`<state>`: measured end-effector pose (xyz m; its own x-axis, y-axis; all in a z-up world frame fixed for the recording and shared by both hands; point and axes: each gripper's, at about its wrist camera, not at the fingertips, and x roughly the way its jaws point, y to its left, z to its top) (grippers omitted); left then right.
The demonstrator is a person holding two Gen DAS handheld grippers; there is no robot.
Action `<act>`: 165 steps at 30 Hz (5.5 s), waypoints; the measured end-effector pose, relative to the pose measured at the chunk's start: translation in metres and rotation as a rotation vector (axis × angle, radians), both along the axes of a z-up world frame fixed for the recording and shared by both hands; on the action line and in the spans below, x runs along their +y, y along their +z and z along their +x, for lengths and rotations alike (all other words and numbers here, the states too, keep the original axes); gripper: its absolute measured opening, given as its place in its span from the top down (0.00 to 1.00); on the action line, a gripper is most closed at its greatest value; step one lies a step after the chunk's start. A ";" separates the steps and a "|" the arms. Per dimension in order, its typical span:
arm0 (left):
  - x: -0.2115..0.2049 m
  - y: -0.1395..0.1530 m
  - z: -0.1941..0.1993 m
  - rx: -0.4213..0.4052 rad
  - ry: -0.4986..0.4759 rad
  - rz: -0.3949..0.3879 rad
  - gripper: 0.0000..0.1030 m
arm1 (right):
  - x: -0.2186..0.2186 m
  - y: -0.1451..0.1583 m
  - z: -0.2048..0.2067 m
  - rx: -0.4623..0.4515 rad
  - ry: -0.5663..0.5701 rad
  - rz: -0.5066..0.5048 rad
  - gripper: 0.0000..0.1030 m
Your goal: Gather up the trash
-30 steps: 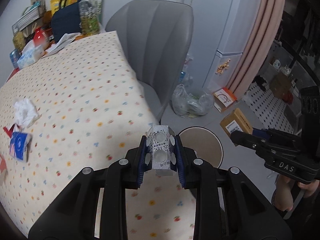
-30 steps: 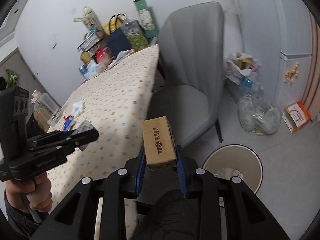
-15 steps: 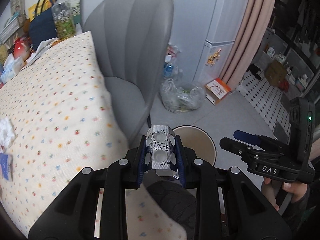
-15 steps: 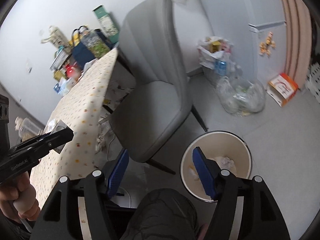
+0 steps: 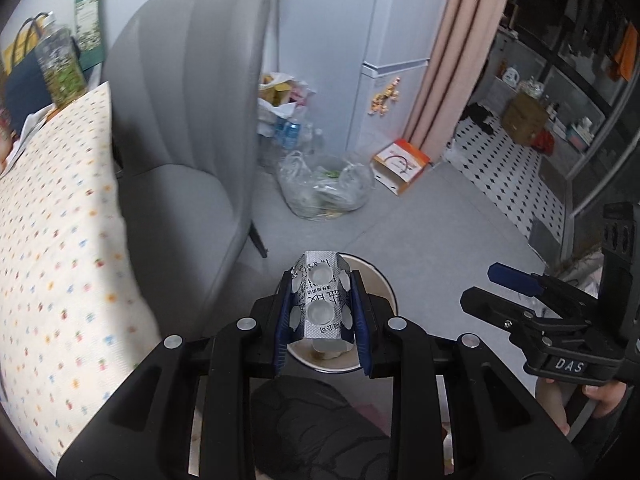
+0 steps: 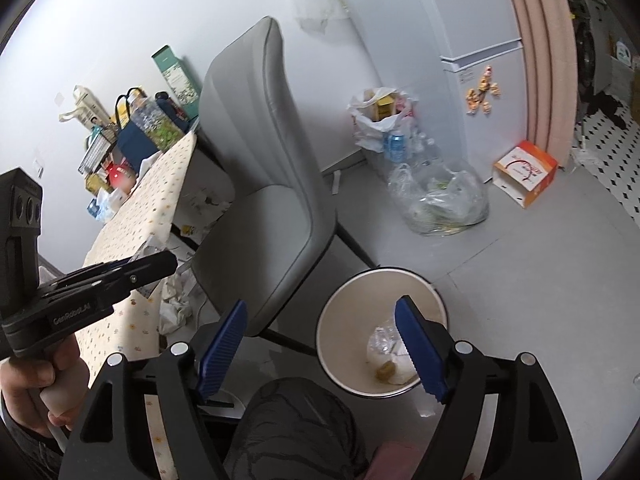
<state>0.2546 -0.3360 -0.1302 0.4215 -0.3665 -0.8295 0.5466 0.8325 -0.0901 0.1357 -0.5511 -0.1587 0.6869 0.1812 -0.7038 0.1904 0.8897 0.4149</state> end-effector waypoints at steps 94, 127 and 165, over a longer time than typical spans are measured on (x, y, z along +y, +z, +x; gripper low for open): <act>0.491 -0.007 -0.076 -0.093 1.035 -0.239 0.06 | 0.405 0.067 0.079 -0.044 0.640 -0.369 0.08; 0.519 0.010 -0.093 -0.175 1.136 -0.225 0.59 | 0.492 0.068 0.099 -0.087 0.819 -0.450 0.17; 0.491 0.012 -0.099 -0.175 1.049 -0.285 0.59 | 0.479 0.064 0.106 -0.029 0.847 -0.225 0.64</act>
